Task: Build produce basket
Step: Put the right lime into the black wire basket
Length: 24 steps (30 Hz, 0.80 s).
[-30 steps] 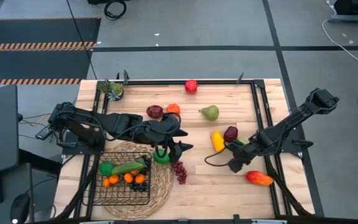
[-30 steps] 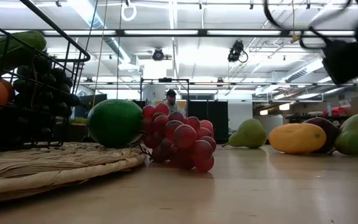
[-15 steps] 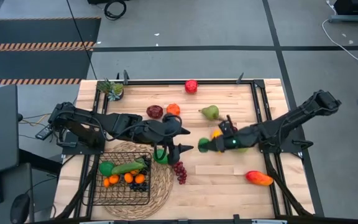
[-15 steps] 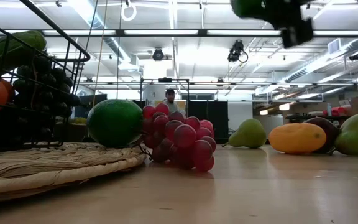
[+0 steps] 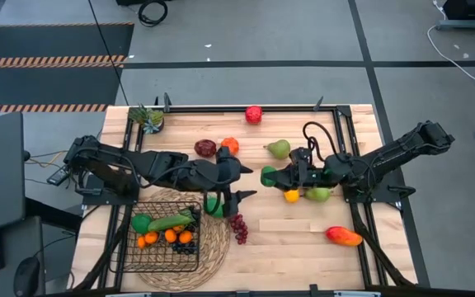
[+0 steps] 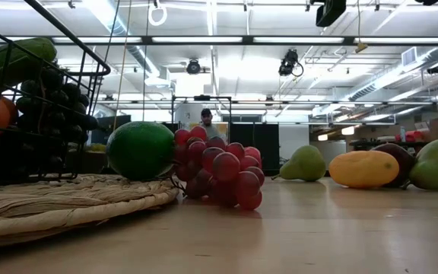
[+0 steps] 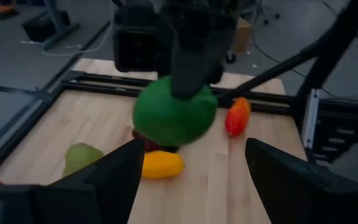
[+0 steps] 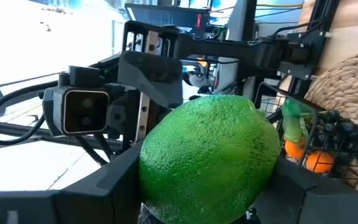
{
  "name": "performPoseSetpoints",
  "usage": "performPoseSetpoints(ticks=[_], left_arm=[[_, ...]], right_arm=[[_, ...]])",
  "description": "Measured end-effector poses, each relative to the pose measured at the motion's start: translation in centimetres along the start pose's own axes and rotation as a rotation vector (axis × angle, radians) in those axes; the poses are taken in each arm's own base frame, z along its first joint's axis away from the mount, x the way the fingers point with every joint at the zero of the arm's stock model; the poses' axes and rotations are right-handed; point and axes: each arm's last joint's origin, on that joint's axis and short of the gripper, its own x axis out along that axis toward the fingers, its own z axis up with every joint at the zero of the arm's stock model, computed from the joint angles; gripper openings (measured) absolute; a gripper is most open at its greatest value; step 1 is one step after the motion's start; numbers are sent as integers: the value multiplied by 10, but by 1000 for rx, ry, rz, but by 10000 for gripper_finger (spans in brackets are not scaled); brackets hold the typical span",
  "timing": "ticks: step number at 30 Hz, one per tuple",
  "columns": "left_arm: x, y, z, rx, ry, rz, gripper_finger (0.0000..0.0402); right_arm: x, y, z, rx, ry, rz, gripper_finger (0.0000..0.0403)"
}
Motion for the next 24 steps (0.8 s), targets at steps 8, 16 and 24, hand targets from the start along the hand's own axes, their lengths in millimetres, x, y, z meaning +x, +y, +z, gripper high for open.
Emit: performPoseSetpoints(ticks=[8, 16, 24], left_arm=[[10, 8, 9, -57, -86, 23, 286], [30, 2, 0, -57, -79, 53, 286], [33, 9, -1, -38, -83, 152, 286]], right_arm=[[1, -1, 5, -25, -84, -13, 247], [1, -2, 9, -47, -103, -20, 247], [2, 0, 10, -44, -97, 0, 247]])
